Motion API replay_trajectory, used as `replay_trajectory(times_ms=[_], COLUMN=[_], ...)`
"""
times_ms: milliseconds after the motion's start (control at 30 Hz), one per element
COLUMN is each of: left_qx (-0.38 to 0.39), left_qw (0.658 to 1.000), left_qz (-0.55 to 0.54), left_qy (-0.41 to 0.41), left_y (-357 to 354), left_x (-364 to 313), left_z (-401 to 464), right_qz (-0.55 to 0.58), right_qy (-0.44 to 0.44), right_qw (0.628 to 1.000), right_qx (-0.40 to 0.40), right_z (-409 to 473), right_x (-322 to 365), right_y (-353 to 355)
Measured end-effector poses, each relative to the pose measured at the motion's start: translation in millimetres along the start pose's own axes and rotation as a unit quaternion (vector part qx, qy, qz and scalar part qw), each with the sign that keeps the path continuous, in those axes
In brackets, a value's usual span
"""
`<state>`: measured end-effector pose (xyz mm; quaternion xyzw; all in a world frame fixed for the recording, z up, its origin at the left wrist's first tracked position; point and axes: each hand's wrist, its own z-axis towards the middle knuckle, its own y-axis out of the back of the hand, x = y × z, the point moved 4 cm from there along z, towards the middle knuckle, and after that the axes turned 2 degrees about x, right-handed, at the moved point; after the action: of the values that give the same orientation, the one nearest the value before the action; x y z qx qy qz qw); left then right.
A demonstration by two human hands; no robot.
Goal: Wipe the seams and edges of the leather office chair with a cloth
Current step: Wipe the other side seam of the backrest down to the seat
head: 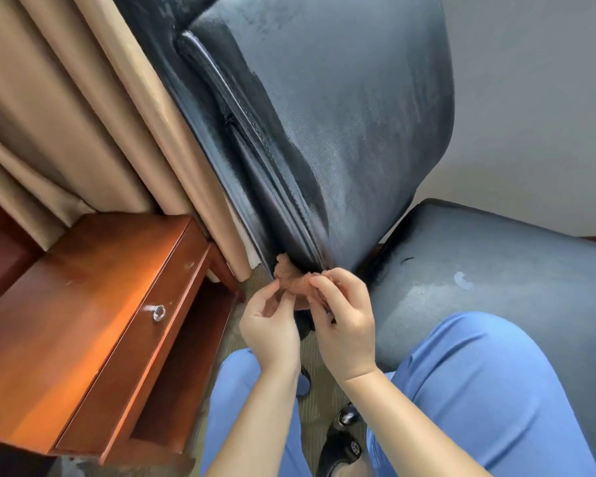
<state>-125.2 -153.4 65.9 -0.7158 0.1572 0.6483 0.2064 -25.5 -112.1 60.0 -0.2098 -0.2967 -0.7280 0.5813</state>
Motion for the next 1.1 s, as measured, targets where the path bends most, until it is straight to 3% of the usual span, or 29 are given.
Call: replay_trajectory(times_ms=[67,167,300,367,500,567,733,933,1100], left_qx=[0.003,0.043,0.064,0.062,0.075,0.081,0.079,0.060,0.048], left_qw=[0.999,0.987,0.957,0.960,0.979,0.979,0.977,0.951,0.960], left_qz=[-0.004,-0.001,0.103,0.123,0.172,0.185,0.175,0.148,0.172], left_qy=[-0.031,-0.155,-0.265,-0.243,-0.077,-0.036,-0.096,-0.264,-0.217], left_y=[0.1,-5.3,-9.6,-8.9,-3.5,0.1,-1.5,-6.2,-3.0], left_x=[-13.6,-49.4,-68.8,-56.5,0.3,18.4,0.9,-41.1,-5.9], left_z=[-3.2,-1.6,6.9,6.6,4.3,4.9,7.9,6.0,6.9], right_qz=[0.016,0.036,0.027,0.019,0.005,-0.011,0.009,0.034,-0.003], right_qy=[-0.006,0.016,0.010,0.012,0.006,-0.017,-0.054,-0.003,0.019], right_qw=[1.000,0.998,0.998,0.999,1.000,1.000,0.998,0.997,0.999], right_qx=[-0.013,-0.053,-0.048,-0.042,-0.004,0.018,-0.014,-0.074,-0.036], right_z=[8.6,42.5,64.9,51.5,4.4,-11.1,-4.4,27.8,-5.5], right_x=[8.2,30.0,28.7,17.2,-3.4,-11.6,-5.9,15.9,-9.8], right_y=[4.0,10.6,10.8,10.0,3.5,0.4,1.2,4.1,-5.6])
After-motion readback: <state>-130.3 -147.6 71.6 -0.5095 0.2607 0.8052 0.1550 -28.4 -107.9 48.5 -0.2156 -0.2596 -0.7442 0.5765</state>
